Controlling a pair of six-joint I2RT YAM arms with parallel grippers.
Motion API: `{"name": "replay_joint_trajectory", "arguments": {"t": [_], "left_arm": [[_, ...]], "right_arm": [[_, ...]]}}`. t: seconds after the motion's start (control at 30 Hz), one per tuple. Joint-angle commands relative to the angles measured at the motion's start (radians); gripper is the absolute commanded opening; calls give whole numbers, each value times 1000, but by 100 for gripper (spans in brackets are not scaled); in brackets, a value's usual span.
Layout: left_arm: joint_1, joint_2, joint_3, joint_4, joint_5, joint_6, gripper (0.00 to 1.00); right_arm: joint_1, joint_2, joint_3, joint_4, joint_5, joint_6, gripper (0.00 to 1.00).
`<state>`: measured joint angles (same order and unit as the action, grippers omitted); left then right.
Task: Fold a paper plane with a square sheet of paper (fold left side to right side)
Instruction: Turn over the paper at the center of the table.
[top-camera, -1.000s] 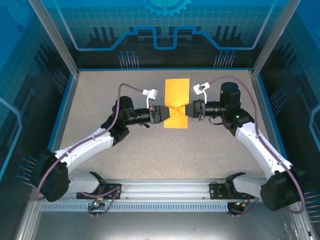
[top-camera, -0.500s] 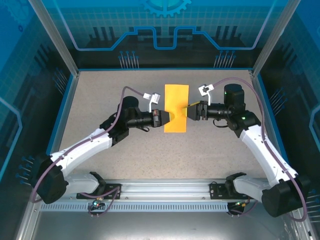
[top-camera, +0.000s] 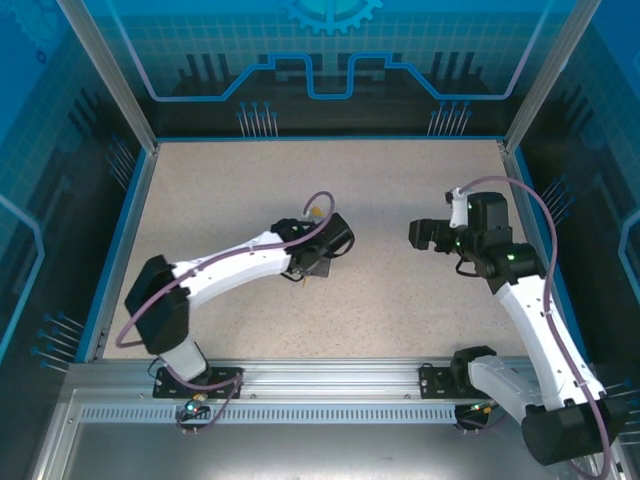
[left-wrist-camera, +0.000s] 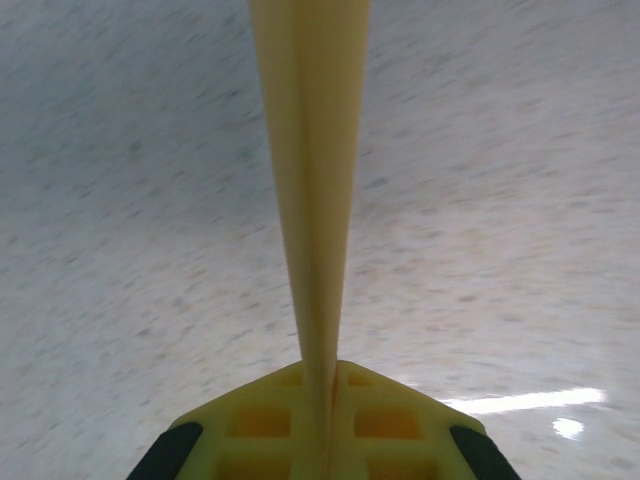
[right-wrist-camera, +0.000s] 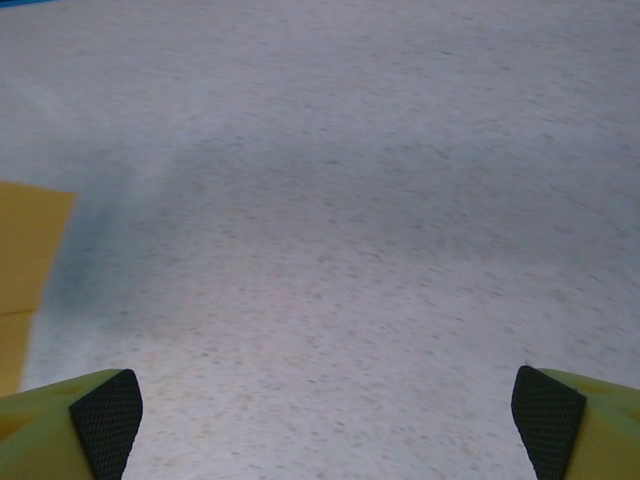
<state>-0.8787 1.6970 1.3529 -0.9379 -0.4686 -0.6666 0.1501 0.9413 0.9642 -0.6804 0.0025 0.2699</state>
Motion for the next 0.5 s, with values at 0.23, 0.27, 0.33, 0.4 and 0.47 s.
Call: {"name": "replay_joint_trajectory", "arguments": {"t": [0.23, 0.27, 0.33, 0.4, 0.47], "left_arm": [[-37, 265, 168, -197, -45, -108, 1], [-37, 282, 172, -175, -19, -101, 2], [-37, 311, 182, -142, 18, -90, 4], [-36, 346, 198, -124, 55, -81, 6], [-36, 386, 236, -106, 102, -63, 10]], "right_arm": [[-42, -47, -50, -10, 100, -24, 99], [-45, -47, -53, -8, 97, -24, 99], [-48, -48, -58, -3, 85, -21, 99], [-52, -52, -64, 5, 69, -20, 99], [-55, -52, -68, 14, 55, -20, 99]]}}
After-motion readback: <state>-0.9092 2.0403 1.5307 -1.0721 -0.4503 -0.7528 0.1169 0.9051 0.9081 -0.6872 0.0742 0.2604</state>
